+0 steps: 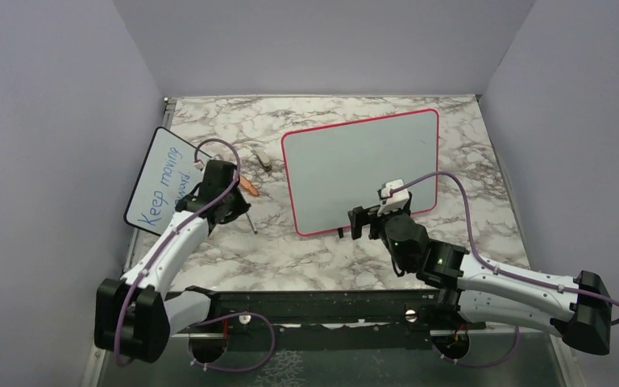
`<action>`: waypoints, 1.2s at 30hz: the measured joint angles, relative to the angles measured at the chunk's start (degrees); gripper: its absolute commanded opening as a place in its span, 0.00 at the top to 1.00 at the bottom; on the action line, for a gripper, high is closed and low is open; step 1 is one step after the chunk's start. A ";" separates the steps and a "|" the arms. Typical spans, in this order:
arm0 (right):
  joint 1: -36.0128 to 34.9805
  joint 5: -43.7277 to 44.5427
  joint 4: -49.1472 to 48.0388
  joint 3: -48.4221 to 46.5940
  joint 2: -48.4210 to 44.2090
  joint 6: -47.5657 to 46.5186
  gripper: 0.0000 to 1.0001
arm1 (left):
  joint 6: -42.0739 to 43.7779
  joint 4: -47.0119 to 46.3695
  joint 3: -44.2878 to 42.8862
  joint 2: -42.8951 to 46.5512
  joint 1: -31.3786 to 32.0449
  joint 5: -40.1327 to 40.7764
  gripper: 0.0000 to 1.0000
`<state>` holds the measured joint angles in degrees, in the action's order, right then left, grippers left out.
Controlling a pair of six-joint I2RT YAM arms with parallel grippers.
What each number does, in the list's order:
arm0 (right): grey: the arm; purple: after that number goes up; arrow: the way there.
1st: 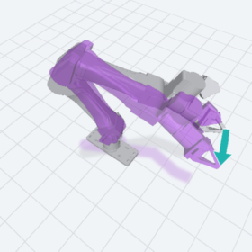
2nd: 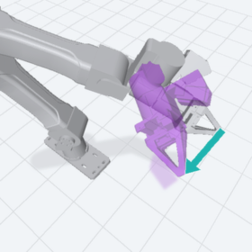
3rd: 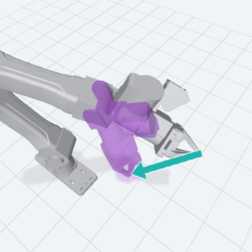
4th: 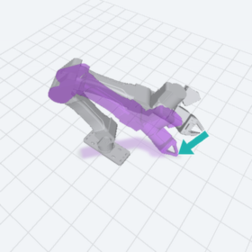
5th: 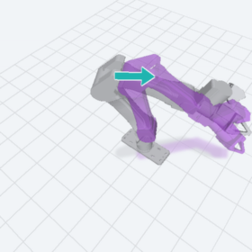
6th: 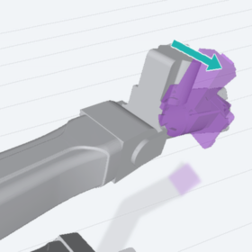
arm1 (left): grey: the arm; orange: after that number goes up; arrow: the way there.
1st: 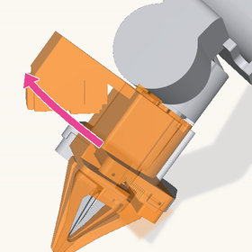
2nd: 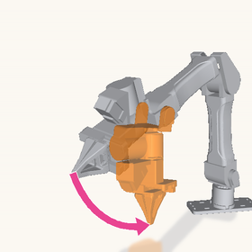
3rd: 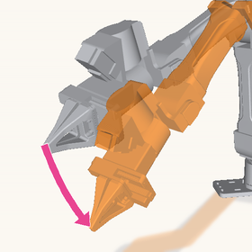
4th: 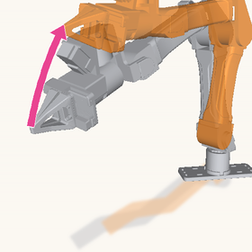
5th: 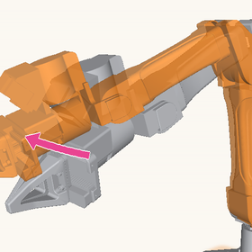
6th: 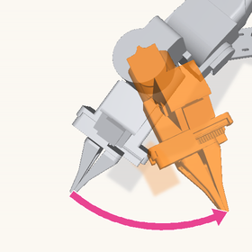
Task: Write a sentence on the whiteboard
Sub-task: Pick up the whiteboard marker at the center of the board, then open the whiteboard marker at the center of the board.
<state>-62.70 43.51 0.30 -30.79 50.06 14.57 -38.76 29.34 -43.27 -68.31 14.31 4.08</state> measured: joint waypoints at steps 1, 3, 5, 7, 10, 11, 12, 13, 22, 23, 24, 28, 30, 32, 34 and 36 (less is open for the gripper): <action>0.00 -1.22 -1.05 0.00 0.02 -0.44 0.00 | -0.90 -0.02 0.00 2.23 0.00 -0.22 1.00; 0.00 -3.28 -3.17 0.00 0.09 -1.16 0.00 | -2.91 -0.28 0.00 7.41 0.00 -0.59 1.00; 0.00 -5.92 -5.92 -0.07 0.37 -1.75 0.00 | -5.09 -1.03 0.02 12.39 0.00 -0.92 1.00; 0.00 -7.85 -8.13 -0.24 0.96 -2.10 0.00 | -7.43 -2.19 0.20 16.90 0.00 -1.29 1.00; 0.00 -10.62 -11.87 -1.03 2.56 -2.19 0.00 | -11.89 -4.44 0.55 22.69 0.00 -2.21 1.00; 0.00 -11.52 -13.27 -1.25 3.17 -2.14 0.00 | -13.66 -5.27 0.57 24.00 0.00 -2.78 1.00; 0.00 -12.35 -14.40 -1.55 3.74 -2.10 0.00 | -14.71 -6.03 0.57 24.63 0.00 -3.28 1.00; 0.00 -13.27 -15.50 -1.86 4.35 -1.99 0.00 | -15.98 -6.88 0.57 25.11 0.00 -3.89 1.00; 0.00 -20.87 -21.97 -5.70 8.00 1.55 0.00 | -26.05 -14.86 0.66 25.05 1.20 -9.51 1.00; 0.00 -21.42 -23.02 -5.70 8.00 2.16 0.00 | -27.15 -15.78 0.76 25.05 1.75 -9.53 1.00; 0.00 -21.79 -23.71 -5.70 8.04 2.69 0.00 | -28.04 -16.63 0.92 25.03 2.34 -9.60 1.00; 0.00 -22.40 -26.08 -6.16 9.40 5.46 0.00 | -31.69 -19.91 1.31 24.00 6.67 -9.27 1.00; 0.00 -22.67 -26.91 -6.86 10.45 6.54 0.00 | -32.81 -20.85 1.31 23.19 8.94 -8.59 1.00; 0.00 -23.32 -27.85 -7.54 11.26 7.78 0.00 | -34.16 -22.01 1.31 22.45 11.47 -7.48 1.00; 0.00 -23.85 -28.44 -8.61 12.17 8.57 0.00 | -35.08 -22.99 1.31 22.01 13.22 -6.43 1.00; 0.00 -24.28 -28.87 -10.21 13.44 9.38 0.00 | -36.02 -23.98 1.31 21.57 14.43 -5.14 1.00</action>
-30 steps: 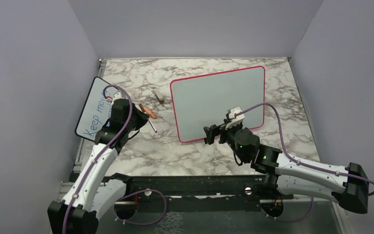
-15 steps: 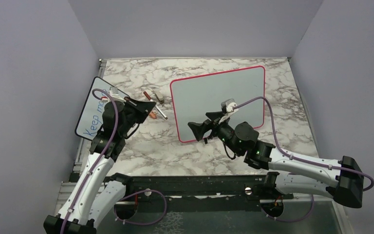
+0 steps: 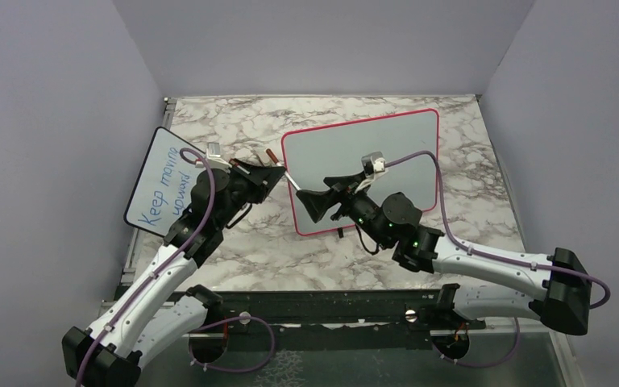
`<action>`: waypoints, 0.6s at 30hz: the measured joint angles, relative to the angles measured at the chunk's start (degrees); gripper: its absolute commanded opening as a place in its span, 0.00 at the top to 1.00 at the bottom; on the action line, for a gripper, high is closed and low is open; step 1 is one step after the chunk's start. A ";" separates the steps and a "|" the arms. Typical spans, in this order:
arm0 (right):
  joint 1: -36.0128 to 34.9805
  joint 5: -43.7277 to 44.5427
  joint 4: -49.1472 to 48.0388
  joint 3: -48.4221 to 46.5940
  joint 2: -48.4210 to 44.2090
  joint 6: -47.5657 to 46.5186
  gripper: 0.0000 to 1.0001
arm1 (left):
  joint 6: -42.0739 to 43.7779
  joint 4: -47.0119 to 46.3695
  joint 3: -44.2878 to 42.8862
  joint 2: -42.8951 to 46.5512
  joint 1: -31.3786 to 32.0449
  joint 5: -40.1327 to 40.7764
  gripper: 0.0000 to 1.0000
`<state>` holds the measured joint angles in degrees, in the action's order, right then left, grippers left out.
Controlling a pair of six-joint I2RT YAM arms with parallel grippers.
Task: Write a sentence on the whiteboard
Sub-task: Open the whiteboard marker at the center of the board.
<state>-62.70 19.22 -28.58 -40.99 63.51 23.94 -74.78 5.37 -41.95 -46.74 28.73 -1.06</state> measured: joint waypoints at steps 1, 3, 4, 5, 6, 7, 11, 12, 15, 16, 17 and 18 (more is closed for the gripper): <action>0.00 -0.13 -0.13 -0.68 0.55 0.22 0.01 | -0.63 -0.55 0.00 -0.31 0.72 0.83 1.00; 0.00 -0.28 -0.07 -2.29 1.86 0.66 0.06 | -1.36 -1.33 0.00 -0.72 1.68 2.05 1.00; 0.00 -0.28 -0.02 -3.26 2.69 0.70 0.09 | -1.73 -1.68 0.00 -0.92 2.25 2.58 1.00; 0.00 -0.28 0.07 -3.87 3.26 0.72 0.12 | -2.01 -1.88 0.02 -1.03 2.64 3.04 1.00; 0.00 -0.28 0.22 -4.46 3.85 0.66 0.14 | -2.34 -2.19 0.02 -1.14 3.19 3.54 1.00; 0.00 -0.28 0.39 -4.90 4.31 0.72 0.17 | -2.58 -2.40 0.04 -1.16 3.52 3.98 1.00; 0.00 -0.22 0.42 -5.09 4.96 0.90 0.27 | -3.72 -3.39 0.35 -1.18 4.79 5.51 1.00; 0.00 -0.20 0.31 -5.09 5.05 1.05 0.28 | -4.00 -3.78 0.52 -1.18 5.01 5.79 1.00; 0.00 -0.09 -0.15 -5.09 5.46 1.20 0.34 | -4.98 -4.55 0.63 -1.38 5.79 6.75 1.00; 0.00 -0.02 -0.28 -5.09 5.70 1.31 0.35 | -5.29 -4.94 0.63 -1.46 6.12 6.97 1.00; 0.00 0.02 -0.44 -5.09 5.99 1.46 0.38 | -5.60 -5.31 0.63 -1.57 6.56 7.19 1.00; 0.00 0.09 -0.55 -5.09 6.32 1.55 0.42 | -5.95 -5.55 0.63 -1.64 6.91 7.45 1.00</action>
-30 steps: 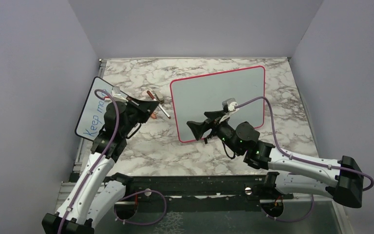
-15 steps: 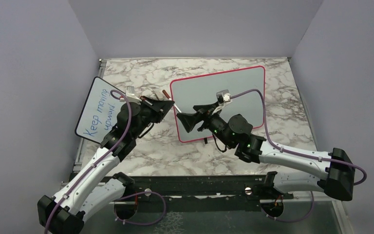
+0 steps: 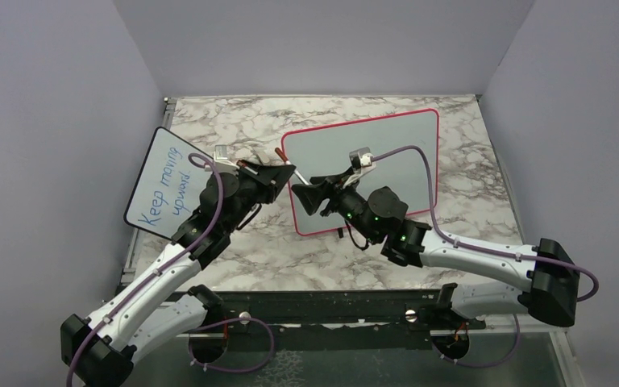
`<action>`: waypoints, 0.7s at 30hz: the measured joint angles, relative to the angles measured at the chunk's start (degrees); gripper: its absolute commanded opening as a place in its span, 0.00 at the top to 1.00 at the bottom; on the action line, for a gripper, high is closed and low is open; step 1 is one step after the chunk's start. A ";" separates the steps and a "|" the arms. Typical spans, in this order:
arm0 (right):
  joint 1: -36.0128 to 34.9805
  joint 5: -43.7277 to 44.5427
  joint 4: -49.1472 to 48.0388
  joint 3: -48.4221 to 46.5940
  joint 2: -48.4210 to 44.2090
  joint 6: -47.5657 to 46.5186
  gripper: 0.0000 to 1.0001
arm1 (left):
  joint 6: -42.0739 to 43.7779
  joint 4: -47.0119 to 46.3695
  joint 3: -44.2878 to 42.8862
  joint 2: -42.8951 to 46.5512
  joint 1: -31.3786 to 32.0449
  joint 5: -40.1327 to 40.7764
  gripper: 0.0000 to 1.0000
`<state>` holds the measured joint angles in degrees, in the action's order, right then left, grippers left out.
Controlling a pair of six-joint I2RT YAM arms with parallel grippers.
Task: Write a sentence on the whiteboard
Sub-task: Open the whiteboard marker at the center of the board.
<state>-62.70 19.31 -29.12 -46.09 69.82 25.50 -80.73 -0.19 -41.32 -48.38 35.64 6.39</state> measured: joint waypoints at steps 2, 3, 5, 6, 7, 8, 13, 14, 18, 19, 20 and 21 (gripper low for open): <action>0.00 0.35 -0.13 0.00 0.66 0.07 0.46 | -0.44 -0.35 0.00 -0.15 0.68 0.48 1.00; 0.00 0.61 -0.26 0.00 0.98 0.13 0.47 | -0.63 -0.57 0.00 -0.22 1.03 0.72 1.00; 0.00 1.05 -0.42 0.00 1.53 0.37 0.49 | -0.94 -1.01 0.00 -0.39 1.81 1.22 1.00; 0.00 1.22 -0.44 0.00 1.68 0.44 0.50 | -1.09 -1.07 0.00 -0.44 2.12 1.46 1.00; 0.00 1.42 -0.52 0.00 1.77 0.46 0.51 | -1.20 -1.09 0.00 -0.44 2.38 1.70 1.00; 0.00 1.73 -0.74 0.00 1.79 0.46 0.52 | -1.42 -1.09 0.02 -0.44 2.60 1.90 1.00; 0.00 3.10 -2.47 0.02 1.81 0.44 0.58 | -2.58 -1.95 1.20 -0.44 3.52 2.49 1.00; 0.00 3.41 -2.84 0.02 1.81 0.44 0.59 | -2.69 -1.97 1.38 -0.44 3.61 2.56 1.00; 0.00 4.07 -3.89 0.02 1.84 0.42 0.62 | -3.15 -2.05 1.88 -0.44 4.17 3.04 1.00; 0.00 4.13 -4.09 0.02 1.86 0.42 0.62 | -3.28 -2.19 1.88 -0.44 4.26 3.13 1.00; 0.00 4.17 -4.22 0.02 1.92 0.42 0.62 | -3.34 -2.34 1.88 -0.44 4.37 3.17 1.00; 0.00 4.17 -4.24 0.02 1.97 0.42 0.62 | -3.48 -2.43 1.88 -0.44 4.46 3.28 1.00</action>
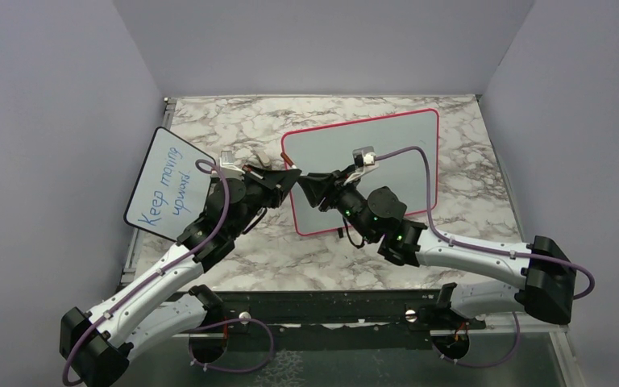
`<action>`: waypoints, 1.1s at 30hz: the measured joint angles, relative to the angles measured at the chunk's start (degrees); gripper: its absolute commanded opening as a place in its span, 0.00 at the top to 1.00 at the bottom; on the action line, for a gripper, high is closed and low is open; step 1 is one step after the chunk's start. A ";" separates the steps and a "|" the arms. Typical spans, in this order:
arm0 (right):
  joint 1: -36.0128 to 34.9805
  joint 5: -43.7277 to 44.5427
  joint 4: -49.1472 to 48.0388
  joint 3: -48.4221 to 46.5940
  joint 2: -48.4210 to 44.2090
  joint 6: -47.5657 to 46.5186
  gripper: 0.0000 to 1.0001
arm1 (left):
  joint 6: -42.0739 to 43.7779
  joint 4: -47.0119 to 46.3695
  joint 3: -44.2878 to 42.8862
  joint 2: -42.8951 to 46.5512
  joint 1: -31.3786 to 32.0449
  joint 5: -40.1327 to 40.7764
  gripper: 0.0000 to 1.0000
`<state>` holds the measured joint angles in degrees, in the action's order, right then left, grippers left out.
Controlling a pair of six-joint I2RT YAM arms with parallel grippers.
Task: Write a sentence on the whiteboard
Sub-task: Open the whiteboard marker at the center of the board.
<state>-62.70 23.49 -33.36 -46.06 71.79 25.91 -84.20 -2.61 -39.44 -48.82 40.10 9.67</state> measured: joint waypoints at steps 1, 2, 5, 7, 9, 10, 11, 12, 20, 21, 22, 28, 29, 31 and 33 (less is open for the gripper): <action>0.00 0.00 -0.02 0.00 0.11 0.02 0.62 | -0.09 -0.02 0.02 0.00 0.09 0.07 1.00; 0.00 0.00 -0.02 0.00 0.22 0.02 0.62 | -0.24 -0.11 0.02 0.00 0.17 0.26 1.00; 0.00 0.00 0.00 0.00 0.66 0.09 0.63 | -0.76 -0.44 0.17 0.00 0.17 0.68 1.00; 0.00 0.00 0.00 0.00 0.87 0.20 0.65 | -1.05 -0.74 0.44 0.00 0.28 0.96 1.00; 0.00 0.02 0.00 0.09 0.90 0.28 0.68 | -1.40 -0.83 0.66 0.02 0.44 1.29 1.00; 0.00 0.04 0.02 0.11 0.90 0.31 0.69 | -1.55 -0.81 0.70 0.02 0.48 1.38 1.00; 0.00 0.09 0.02 0.15 0.90 0.37 0.70 | -1.70 -0.83 0.70 0.02 0.52 1.40 1.00; 0.00 0.17 0.00 0.24 0.90 0.48 0.72 | -1.81 -0.90 0.70 0.04 0.55 1.46 1.00; 0.00 0.70 0.07 0.50 0.90 0.61 0.76 | -2.38 -1.16 0.70 0.07 0.57 1.55 1.00; 0.00 0.70 0.07 0.50 0.90 0.61 0.77 | -2.40 -1.18 0.70 0.07 0.61 1.55 1.00; 0.00 0.70 0.07 0.50 0.87 0.61 0.78 | -2.40 -1.22 0.70 0.07 0.68 1.55 1.00; 0.00 0.70 0.04 0.50 0.90 0.44 0.93 | -2.58 -1.22 0.70 0.04 0.83 1.57 1.00; 0.00 0.70 0.04 0.50 0.90 0.44 0.96 | -2.56 -1.22 0.70 0.04 0.85 1.60 1.00; 0.00 0.70 0.04 0.52 0.87 0.15 0.99 | -2.58 -1.36 0.81 0.04 0.92 1.73 1.00; 0.00 0.72 0.11 0.61 0.87 -0.11 1.00 | -2.36 -1.86 1.25 0.07 0.92 1.88 0.94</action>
<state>-62.70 24.21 -33.26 -45.45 72.66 25.80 -86.56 -4.47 -38.20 -48.75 41.01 11.55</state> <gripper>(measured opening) 0.166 0.021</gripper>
